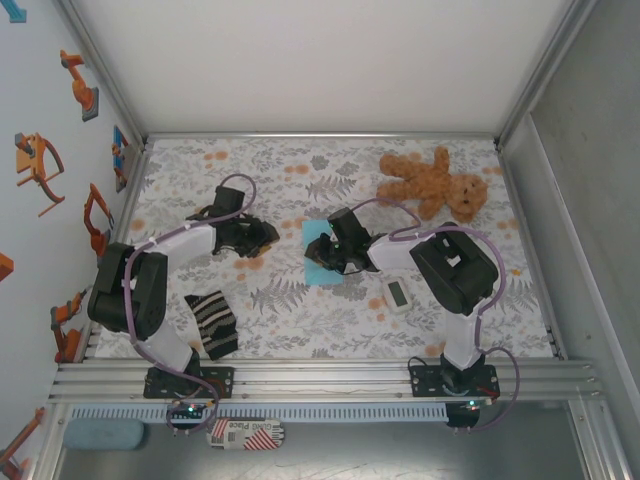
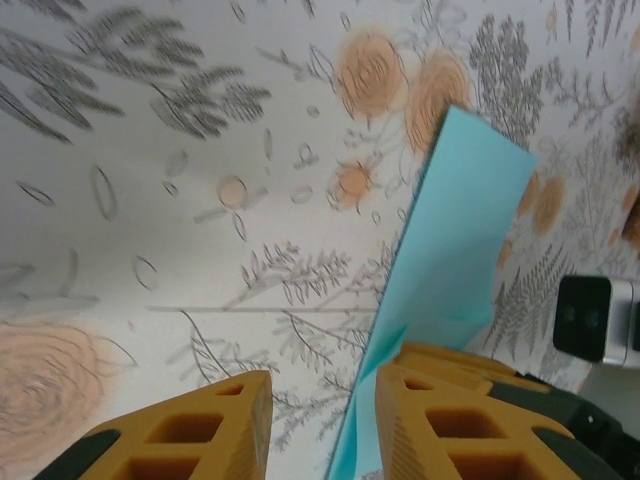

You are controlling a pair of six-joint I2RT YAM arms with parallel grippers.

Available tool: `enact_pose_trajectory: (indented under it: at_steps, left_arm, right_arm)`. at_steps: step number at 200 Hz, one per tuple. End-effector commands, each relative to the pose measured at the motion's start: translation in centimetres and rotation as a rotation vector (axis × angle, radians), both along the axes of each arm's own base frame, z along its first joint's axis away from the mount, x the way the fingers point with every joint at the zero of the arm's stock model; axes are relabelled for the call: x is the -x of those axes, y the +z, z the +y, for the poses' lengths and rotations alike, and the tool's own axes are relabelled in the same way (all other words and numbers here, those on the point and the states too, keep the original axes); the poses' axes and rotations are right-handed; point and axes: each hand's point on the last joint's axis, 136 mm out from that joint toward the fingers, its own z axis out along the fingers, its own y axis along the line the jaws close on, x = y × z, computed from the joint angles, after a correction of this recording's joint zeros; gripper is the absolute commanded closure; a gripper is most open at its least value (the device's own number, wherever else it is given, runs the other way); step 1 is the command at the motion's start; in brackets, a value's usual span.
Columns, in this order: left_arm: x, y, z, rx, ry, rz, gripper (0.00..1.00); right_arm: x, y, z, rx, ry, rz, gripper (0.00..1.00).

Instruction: Fold a paper plane with a square sheet of paper (pick it up from the middle)

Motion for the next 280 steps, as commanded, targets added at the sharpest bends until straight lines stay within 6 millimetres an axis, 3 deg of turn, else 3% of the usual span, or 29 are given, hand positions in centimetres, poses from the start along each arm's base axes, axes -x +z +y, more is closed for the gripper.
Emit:
enact_pose_trajectory:
  at_steps: [1, 77, 147, 211, 280]
  left_arm:
    - [1.1, 1.3, -2.0, 0.048, -0.057, -0.025, 0.71]
    - [2.9, 0.0, -6.3, 0.08, -0.154, 0.001, 0.9]
    - [1.9, -1.5, -8.5, 0.072, -0.205, 0.018, 1.0]
    - [1.9, -4.3, -7.9, -0.024, -0.206, 0.047, 1.0]
    - [1.6, -5.6, -7.4, -0.071, -0.197, 0.063, 1.0]
  right_arm:
    - [1.2, -2.2, -1.6, 0.104, -0.005, 0.047, 0.8]
    - [1.5, -2.9, -2.4, 0.164, -0.005, 0.069, 0.98]
    - [1.6, -3.3, -2.5, 0.169, -0.009, 0.08, 1.0]
    - [1.6, -3.4, -2.4, 0.161, -0.011, 0.082, 1.0]
    - [1.7, -3.5, -2.3, 0.146, -0.015, 0.085, 1.0]
